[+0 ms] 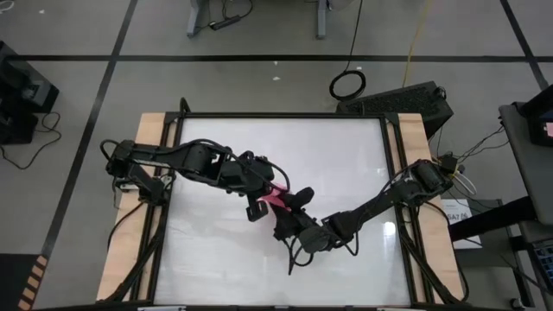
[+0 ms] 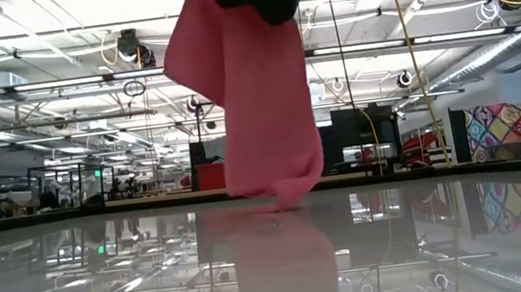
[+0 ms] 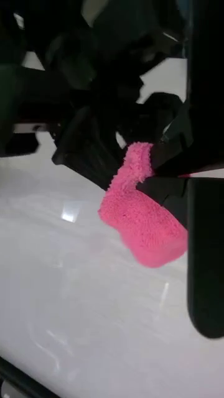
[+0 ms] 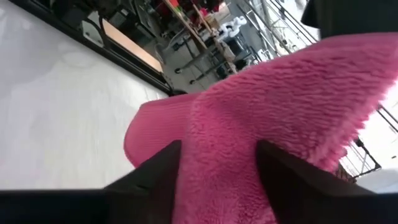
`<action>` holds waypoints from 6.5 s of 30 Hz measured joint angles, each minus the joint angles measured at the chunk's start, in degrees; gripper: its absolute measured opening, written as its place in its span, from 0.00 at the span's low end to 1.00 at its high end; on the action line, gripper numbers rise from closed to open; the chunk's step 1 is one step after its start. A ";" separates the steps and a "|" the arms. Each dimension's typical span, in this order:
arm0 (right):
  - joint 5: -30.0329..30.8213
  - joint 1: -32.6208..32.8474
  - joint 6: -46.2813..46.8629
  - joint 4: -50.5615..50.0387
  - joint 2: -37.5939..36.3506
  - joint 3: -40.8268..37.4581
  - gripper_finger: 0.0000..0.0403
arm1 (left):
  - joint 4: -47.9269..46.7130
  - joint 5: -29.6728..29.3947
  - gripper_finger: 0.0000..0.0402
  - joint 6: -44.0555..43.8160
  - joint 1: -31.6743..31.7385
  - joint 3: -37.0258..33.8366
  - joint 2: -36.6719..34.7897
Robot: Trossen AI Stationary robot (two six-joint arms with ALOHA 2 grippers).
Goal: Roll towel
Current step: Fold the pink towel
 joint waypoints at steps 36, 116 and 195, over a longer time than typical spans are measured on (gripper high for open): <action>-29.58 2.60 64.05 -59.33 -21.40 -6.63 0.00 | 3.54 -14.60 0.49 1.69 -7.92 -28.38 -0.02; -32.89 -0.98 13.64 -22.47 -6.49 -13.05 0.48 | 32.24 7.85 0.01 -11.43 -13.00 -52.03 -6.38; -34.82 -2.10 30.66 -56.08 -20.83 4.76 0.00 | 10.51 -10.48 0.02 -9.39 -14.15 -38.14 -11.56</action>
